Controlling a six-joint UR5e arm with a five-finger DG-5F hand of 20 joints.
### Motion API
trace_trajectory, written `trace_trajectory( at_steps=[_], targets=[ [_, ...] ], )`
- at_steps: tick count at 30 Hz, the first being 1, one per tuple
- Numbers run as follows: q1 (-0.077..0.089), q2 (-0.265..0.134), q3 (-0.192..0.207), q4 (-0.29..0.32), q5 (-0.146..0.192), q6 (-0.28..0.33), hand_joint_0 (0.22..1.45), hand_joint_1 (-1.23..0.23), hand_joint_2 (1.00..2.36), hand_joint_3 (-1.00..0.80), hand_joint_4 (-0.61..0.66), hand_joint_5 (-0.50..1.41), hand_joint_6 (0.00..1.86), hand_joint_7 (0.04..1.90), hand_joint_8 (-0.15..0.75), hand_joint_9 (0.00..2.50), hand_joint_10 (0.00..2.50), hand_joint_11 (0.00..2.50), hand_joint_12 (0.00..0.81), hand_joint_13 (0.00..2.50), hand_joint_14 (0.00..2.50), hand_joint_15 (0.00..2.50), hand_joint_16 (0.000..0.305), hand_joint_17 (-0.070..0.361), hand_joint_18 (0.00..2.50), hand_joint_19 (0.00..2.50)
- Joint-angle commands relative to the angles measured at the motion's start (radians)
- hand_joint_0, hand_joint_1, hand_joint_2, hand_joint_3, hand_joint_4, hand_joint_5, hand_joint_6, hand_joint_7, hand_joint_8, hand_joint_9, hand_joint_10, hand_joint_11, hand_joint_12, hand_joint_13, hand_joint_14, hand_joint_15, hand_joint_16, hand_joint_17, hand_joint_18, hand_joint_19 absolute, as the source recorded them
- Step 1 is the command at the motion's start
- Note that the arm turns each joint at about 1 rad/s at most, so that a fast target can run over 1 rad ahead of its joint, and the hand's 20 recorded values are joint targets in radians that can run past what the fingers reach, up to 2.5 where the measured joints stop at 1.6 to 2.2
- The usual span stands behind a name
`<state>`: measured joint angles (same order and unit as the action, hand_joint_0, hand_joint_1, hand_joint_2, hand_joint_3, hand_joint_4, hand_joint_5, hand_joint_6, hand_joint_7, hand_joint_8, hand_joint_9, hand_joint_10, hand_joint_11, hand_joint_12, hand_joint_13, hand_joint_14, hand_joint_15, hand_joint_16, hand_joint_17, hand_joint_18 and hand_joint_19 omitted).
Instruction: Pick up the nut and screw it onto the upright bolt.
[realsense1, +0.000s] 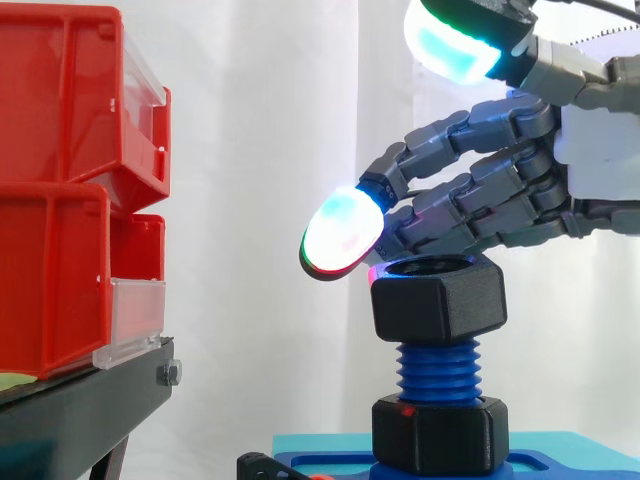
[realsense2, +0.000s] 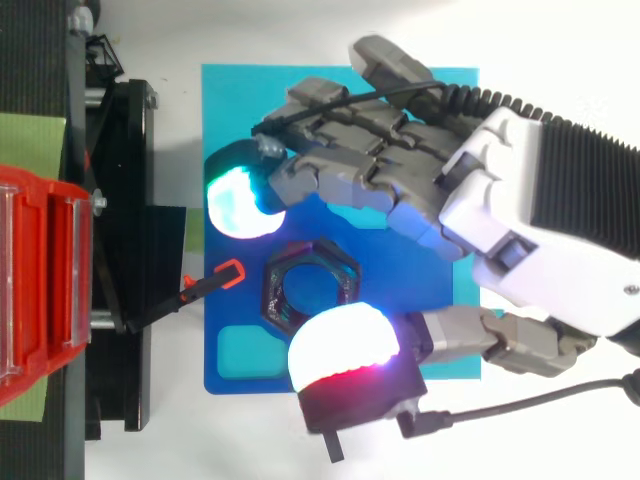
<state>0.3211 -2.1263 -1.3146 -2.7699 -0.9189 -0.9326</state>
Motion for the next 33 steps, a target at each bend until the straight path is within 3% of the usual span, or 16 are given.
trace_trajectory(
  at_steps=[1, 12, 25, 33],
  targets=[
    [0.012, 0.0, 0.0, 0.001, 0.0, -0.005, 0.47, -0.03, 1.0, -0.5, 0.15, -0.16, 0.5, 0.61, 0.238, 0.32, 0.0, 0.0, 0.357, 0.07, 0.0, 0.0, 0.052, 0.117, 0.0, 0.0],
    [0.035, 0.0, 0.0, 0.021, 0.002, -0.009, 0.49, -0.09, 1.0, -0.5, 0.12, -0.13, 0.5, 0.7, 0.236, 0.38, 0.0, 0.0, 0.342, 0.1, 0.0, 0.0, 0.048, 0.107, 0.0, 0.0],
    [0.03, -0.001, 0.0, -0.008, -0.003, -0.006, 0.5, -0.14, 1.0, -0.5, 0.12, -0.12, 0.5, 0.73, 0.234, 0.42, 0.0, 0.0, 0.333, 0.13, 0.0, 0.0, 0.046, 0.104, 0.0, 0.0],
    [0.024, -0.001, -0.002, -0.048, -0.032, -0.005, 0.5, -0.17, 1.0, -0.5, 0.2, -0.11, 0.5, 0.95, 0.271, 0.51, 0.0, 0.0, 0.326, 0.21, 0.0, 0.0, 0.044, 0.099, 0.02, 0.0]
  ],
)
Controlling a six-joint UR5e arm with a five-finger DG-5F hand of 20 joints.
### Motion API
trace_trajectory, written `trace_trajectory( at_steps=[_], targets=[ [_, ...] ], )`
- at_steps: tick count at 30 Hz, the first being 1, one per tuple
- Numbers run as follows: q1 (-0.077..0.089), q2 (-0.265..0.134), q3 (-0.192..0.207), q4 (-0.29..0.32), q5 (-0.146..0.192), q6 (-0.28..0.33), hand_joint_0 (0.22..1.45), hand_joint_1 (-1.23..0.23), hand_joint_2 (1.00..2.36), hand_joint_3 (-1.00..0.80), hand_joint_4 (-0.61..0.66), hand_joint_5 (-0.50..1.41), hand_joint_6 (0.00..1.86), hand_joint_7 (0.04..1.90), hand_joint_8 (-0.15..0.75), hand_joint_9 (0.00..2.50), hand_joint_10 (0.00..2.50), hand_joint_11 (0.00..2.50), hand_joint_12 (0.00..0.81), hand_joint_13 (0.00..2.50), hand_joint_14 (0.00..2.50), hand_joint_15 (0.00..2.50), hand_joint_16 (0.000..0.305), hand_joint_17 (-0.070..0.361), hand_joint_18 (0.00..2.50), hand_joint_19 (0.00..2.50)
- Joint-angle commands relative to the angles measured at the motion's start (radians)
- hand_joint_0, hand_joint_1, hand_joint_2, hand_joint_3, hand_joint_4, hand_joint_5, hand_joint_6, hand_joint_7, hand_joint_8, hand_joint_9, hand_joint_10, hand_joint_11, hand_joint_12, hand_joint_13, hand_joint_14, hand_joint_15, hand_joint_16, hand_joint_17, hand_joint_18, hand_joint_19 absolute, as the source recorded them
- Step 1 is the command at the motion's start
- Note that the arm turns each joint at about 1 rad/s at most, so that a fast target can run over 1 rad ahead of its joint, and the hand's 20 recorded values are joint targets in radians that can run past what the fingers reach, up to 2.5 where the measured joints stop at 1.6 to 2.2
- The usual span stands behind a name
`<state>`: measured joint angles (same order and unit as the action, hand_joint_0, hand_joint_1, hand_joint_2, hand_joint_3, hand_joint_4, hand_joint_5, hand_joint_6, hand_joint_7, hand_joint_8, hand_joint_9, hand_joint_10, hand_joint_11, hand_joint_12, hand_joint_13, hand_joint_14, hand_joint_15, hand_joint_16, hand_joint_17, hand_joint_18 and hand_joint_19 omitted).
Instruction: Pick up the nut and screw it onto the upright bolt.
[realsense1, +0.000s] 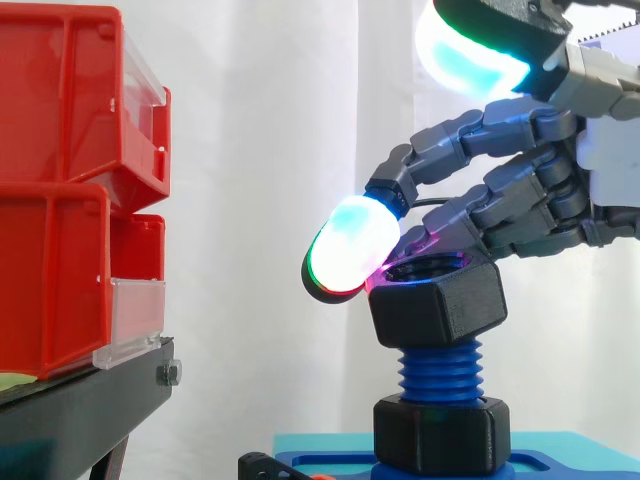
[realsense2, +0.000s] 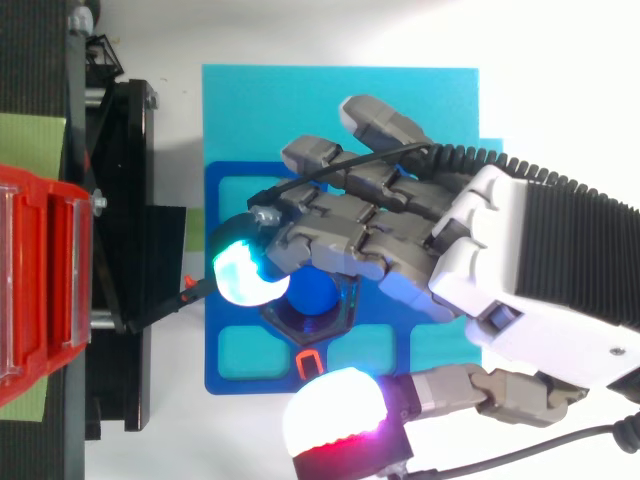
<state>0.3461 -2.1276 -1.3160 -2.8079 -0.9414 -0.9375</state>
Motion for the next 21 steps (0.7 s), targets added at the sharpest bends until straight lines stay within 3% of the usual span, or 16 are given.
trace_trajectory(
  at_steps=[1, 6, 21],
  targets=[
    [-0.001, 0.0, 0.0, -0.01, -0.01, 0.0, 0.5, -0.17, 1.0, -0.5, 0.19, -0.11, 0.5, 1.0, 0.276, 0.52, 0.0, 0.0, 0.326, 0.21, 0.0, 0.0, 0.044, 0.099, 0.03, 0.0],
    [-0.006, 0.0, -0.002, -0.012, -0.011, 0.0, 0.5, -0.18, 1.0, -0.5, 0.17, -0.12, 0.5, 1.09, 0.285, 0.52, 0.0, 0.01, 0.325, 0.22, 0.0, 0.0, 0.042, 0.095, 0.04, 0.0],
    [-0.032, 0.0, 0.0, -0.012, -0.056, 0.002, 0.5, -0.2, 1.0, -0.5, 0.18, -0.12, 0.5, 1.11, 0.29, 0.54, 0.0, 0.03, 0.309, 0.25, 0.0, 0.0, 0.039, 0.087, 0.05, 0.0]
  ],
)
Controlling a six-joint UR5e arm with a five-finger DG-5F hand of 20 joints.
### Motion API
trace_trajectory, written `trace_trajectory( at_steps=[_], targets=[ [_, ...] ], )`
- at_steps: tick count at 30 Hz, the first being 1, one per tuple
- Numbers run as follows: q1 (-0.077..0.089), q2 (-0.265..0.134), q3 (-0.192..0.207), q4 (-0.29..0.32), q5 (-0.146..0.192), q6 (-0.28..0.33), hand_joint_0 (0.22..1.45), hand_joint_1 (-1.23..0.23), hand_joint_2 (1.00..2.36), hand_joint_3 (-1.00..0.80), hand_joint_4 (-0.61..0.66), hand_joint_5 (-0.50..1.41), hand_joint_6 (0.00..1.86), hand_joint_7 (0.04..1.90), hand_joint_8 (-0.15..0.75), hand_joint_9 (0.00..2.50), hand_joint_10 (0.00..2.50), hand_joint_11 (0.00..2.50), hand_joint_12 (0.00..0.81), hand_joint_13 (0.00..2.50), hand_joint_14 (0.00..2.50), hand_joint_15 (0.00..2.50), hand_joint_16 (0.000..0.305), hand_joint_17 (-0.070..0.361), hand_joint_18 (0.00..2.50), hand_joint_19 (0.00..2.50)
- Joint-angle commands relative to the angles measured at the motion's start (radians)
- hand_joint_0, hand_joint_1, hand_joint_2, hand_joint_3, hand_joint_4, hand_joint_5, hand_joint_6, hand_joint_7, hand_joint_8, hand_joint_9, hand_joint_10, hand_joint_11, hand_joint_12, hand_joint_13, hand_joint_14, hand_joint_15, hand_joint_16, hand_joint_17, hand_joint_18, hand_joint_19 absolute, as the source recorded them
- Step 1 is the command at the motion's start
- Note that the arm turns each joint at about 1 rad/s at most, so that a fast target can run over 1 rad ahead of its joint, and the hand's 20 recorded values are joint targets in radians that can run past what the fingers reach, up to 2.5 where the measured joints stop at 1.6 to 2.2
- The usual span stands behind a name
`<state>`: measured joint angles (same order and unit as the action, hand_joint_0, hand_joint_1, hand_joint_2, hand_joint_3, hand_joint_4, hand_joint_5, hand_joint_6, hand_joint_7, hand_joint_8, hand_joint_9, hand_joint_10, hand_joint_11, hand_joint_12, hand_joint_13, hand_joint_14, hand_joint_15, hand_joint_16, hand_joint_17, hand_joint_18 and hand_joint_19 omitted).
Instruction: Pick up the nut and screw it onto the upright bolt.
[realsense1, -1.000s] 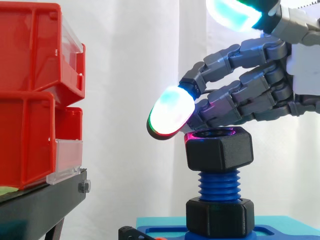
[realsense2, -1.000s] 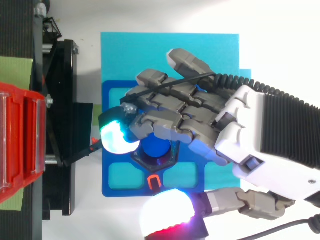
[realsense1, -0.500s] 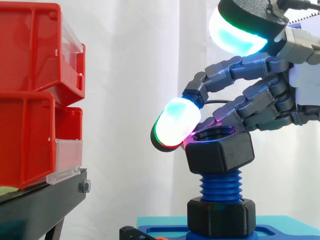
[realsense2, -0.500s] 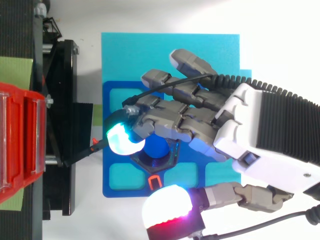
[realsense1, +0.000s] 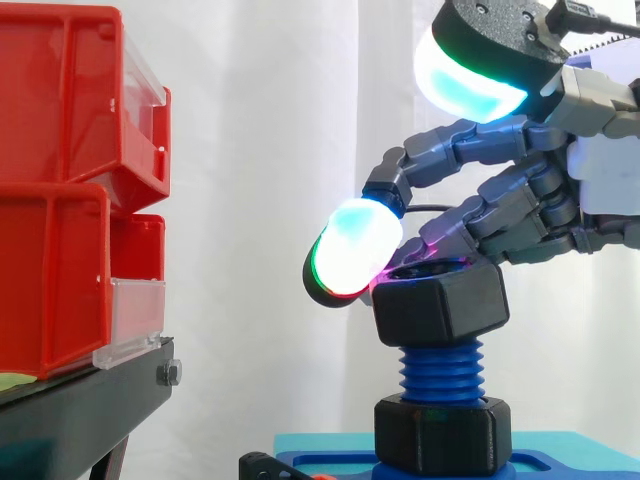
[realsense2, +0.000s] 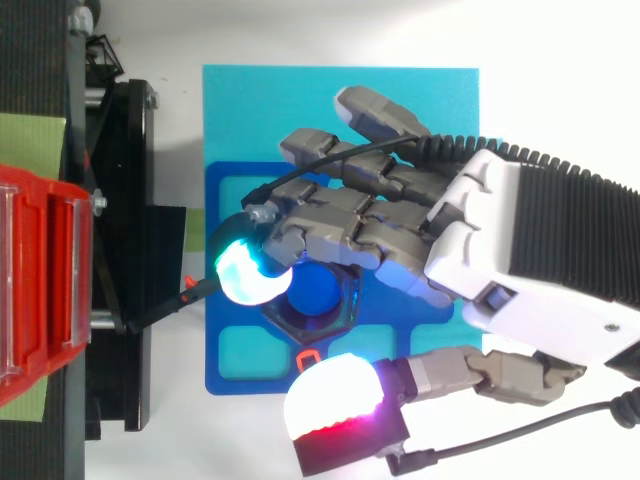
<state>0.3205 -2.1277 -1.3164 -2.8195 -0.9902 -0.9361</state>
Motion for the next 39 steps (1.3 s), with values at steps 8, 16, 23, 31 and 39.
trace_trajectory(
  at_steps=[8, 16, 23, 31, 39],
  targets=[
    [-0.028, 0.0, 0.0, -0.014, -0.051, 0.0, 0.5, -0.22, 1.0, -0.5, 0.17, -0.11, 0.5, 1.15, 0.3, 0.56, 0.0, 0.05, 0.277, 0.26, 0.0, 0.0, 0.032, 0.072, 0.06, 0.0],
    [-0.052, 0.0, 0.0, -0.028, -0.085, 0.0, 0.5, -0.24, 1.0, -0.5, 0.17, -0.11, 0.5, 1.18, 0.302, 0.57, 0.0, 0.05, 0.269, 0.27, 0.0, 0.0, 0.031, 0.069, 0.07, 0.0],
    [-0.066, 0.002, 0.0, -0.029, -0.102, -0.001, 0.5, -0.25, 1.0, -0.5, 0.16, -0.11, 0.5, 1.21, 0.301, 0.58, 0.0, 0.06, 0.266, 0.27, 0.0, 0.0, 0.03, 0.068, 0.07, 0.0],
    [-0.095, 0.0, 0.0, -0.032, -0.137, -0.003, 0.5, -0.28, 1.0, -0.5, 0.17, -0.1, 0.5, 1.27, 0.303, 0.6, 0.0, 0.07, 0.262, 0.28, 0.0, 0.0, 0.029, 0.066, 0.08, 0.0],
    [-0.115, 0.0, -0.001, -0.032, -0.156, -0.004, 0.51, -0.33, 1.0, -0.5, 0.2, -0.05, 0.51, 1.34, 0.308, 0.73, 0.0, 0.09, 0.235, 0.38, 0.0, 0.0, 0.025, 0.056, 0.17, 0.0]
  ],
)
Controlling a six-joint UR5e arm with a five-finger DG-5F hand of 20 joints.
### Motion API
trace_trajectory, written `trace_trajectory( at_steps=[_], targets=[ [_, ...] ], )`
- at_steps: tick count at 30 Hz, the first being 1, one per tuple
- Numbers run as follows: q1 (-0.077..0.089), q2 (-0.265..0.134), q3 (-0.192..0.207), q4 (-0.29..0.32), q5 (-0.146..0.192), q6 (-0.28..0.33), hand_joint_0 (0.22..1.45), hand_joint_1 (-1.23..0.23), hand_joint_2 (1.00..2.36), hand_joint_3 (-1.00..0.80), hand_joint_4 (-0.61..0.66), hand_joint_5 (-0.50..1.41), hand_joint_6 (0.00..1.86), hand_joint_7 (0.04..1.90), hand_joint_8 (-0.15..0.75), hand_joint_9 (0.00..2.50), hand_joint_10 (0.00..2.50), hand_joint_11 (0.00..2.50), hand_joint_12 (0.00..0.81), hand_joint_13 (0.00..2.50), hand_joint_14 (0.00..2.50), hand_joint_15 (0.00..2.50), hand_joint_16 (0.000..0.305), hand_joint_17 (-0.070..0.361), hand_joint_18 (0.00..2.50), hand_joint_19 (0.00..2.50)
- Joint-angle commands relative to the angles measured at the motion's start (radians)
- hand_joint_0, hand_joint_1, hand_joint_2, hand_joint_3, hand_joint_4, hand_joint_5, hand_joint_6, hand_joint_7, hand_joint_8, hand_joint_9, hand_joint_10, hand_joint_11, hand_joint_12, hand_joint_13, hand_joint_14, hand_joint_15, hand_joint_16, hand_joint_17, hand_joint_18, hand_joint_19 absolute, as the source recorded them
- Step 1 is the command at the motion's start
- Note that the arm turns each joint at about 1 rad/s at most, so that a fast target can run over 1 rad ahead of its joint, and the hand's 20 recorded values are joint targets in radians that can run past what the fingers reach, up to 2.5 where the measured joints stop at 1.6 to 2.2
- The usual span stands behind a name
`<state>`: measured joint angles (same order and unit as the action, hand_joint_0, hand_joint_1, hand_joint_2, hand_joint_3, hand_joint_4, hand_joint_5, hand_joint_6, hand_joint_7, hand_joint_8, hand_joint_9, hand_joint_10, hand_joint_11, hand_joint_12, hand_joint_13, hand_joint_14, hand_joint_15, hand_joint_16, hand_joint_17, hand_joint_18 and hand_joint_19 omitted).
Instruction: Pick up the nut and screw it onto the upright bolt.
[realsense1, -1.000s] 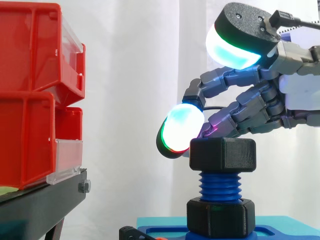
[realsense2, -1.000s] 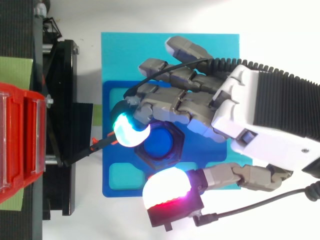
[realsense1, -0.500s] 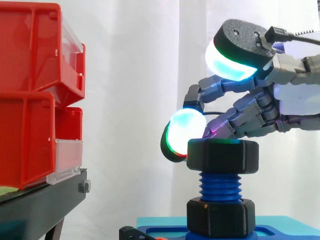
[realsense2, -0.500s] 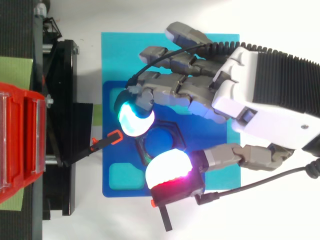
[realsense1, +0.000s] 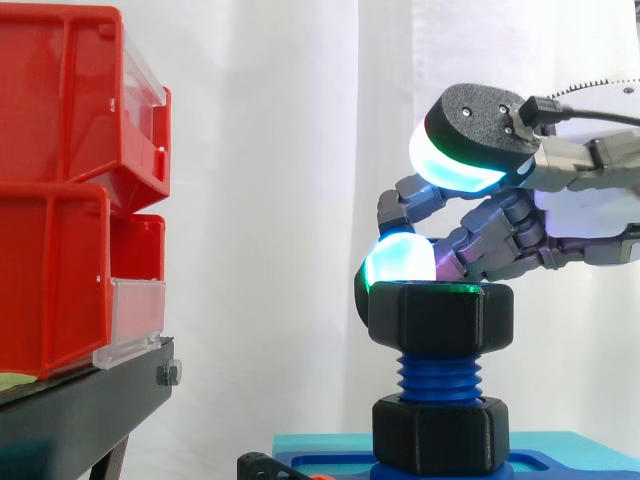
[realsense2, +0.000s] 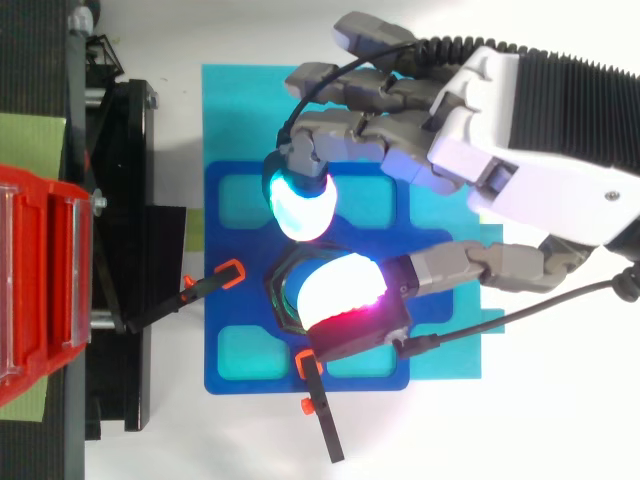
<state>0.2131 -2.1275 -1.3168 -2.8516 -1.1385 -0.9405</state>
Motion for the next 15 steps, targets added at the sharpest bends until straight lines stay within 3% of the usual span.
trace_trajectory(
  at_steps=[1, 11, 15],
  targets=[
    [-0.009, 0.0, -0.001, 0.0, -0.009, 0.0, 0.51, -0.34, 1.0, -0.5, 0.21, -0.04, 0.51, 1.34, 0.306, 0.75, 0.0, 0.09, 0.232, 0.4, 0.0, 0.0, 0.025, 0.055, 0.18, 0.0],
    [-0.024, 0.001, 0.001, -0.003, -0.026, -0.001, 0.53, -0.37, 1.0, -0.5, 0.08, 0.05, 0.5, 1.37, 0.266, 1.08, 0.0, 0.08, 0.188, 0.6, 0.0, 0.0, 0.017, 0.037, 0.36, 0.0],
    [-0.031, 0.001, 0.001, -0.002, -0.032, -0.001, 0.52, -0.36, 1.0, -0.5, 0.14, -0.02, 0.5, 1.25, 0.276, 1.06, 0.0, 0.11, 0.198, 0.59, 0.0, 0.0, 0.018, 0.041, 0.35, 0.0]
  ],
)
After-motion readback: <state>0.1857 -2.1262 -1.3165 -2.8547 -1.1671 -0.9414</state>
